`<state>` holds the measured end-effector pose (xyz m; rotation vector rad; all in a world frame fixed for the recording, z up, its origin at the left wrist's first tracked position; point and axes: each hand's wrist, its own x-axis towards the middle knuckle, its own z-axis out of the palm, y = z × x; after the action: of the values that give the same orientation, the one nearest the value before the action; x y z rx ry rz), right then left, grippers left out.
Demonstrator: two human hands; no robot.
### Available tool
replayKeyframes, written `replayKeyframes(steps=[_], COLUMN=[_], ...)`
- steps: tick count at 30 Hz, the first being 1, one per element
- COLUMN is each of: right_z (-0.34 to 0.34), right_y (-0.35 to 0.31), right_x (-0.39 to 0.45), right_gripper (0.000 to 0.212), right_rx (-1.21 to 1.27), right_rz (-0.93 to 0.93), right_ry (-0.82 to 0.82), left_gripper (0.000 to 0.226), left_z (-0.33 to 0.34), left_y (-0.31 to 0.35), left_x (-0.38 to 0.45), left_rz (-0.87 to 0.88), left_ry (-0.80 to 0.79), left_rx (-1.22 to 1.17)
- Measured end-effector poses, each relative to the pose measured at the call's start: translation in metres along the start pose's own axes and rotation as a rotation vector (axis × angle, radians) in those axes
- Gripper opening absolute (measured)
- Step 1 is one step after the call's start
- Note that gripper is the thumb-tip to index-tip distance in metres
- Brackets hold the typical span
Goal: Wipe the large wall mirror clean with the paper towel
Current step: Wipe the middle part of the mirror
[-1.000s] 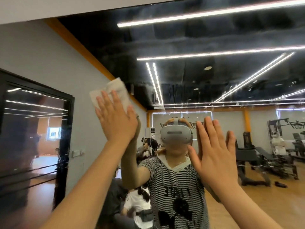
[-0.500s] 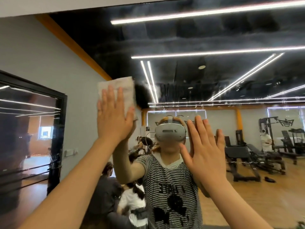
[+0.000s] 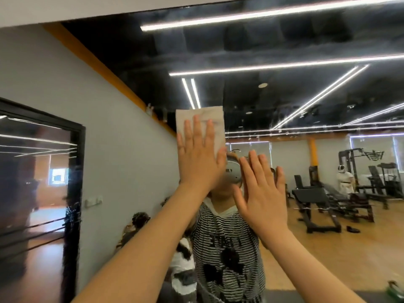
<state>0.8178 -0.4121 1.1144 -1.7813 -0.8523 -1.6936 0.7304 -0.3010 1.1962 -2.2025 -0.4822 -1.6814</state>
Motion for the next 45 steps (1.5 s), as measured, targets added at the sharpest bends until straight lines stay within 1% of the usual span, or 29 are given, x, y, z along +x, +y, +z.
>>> replayKeyframes(steps=[4, 9, 13, 17, 20, 22, 29, 32, 36, 41, 43, 45], right_z=[-0.007, -0.03, -0.05, -0.062, -0.061, -0.055, -0.047, -0.045, -0.043, -0.041, -0.041, -0.041], right_y=[0.002, 0.018, 0.059, 0.115, 0.148, 0.159, 0.165, 0.165, 0.168, 0.169, 0.169, 0.17], right_x=[0.001, -0.005, -0.013, -0.005, 0.001, -0.001, -0.006, -0.008, -0.009, -0.009, -0.009, -0.009], right_gripper=[0.06, 0.056, 0.058, 0.068, 0.071, 0.073, 0.07, 0.07, 0.069, 0.069, 0.07, 0.07], right_rx=[0.096, 0.056, 0.013, -0.09, -0.088, -0.077, -0.051, -0.038, -0.044, -0.043, -0.044, -0.051], right_rz=[-0.004, -0.032, -0.002, 0.105, 0.18, 0.176, 0.154, 0.149, 0.139, 0.121, 0.119, 0.116], right_ry=[-0.05, -0.101, -0.097, -0.088, -0.107, -0.128, -0.074, -0.045, -0.022, -0.002, -0.008, -0.014], left_gripper=[0.074, 0.072, 0.074, 0.072, 0.073, 0.074, 0.072, 0.07, 0.064, 0.066, 0.066, 0.067], left_z=[-0.001, -0.002, -0.002, -0.002, -0.001, 0.0, 0.004, 0.005, 0.01, 0.01, 0.01, 0.012], left_y=[-0.006, -0.003, -0.004, -0.002, -0.002, -0.001, 0.001, 0.013, 0.037, 0.067, 0.084, 0.108], left_x=[-0.002, -0.002, -0.002, -0.001, -0.002, -0.002, 0.0, 0.001, 0.002, 0.011, 0.016, 0.017], left_rz=[0.028, 0.024, 0.026, 0.025, 0.01, 0.002, -0.034, -0.129, -0.288, -0.409, -0.379, -0.26], left_ry=[0.014, 0.009, 0.03, 0.053, 0.054, 0.044, 0.063, 0.102, 0.111, 0.114, 0.104, 0.104], left_rx=[0.016, 0.024, 0.019, 0.012, 0.012, 0.029, 0.026, 0.001, -0.017, -0.06, -0.069, -0.055])
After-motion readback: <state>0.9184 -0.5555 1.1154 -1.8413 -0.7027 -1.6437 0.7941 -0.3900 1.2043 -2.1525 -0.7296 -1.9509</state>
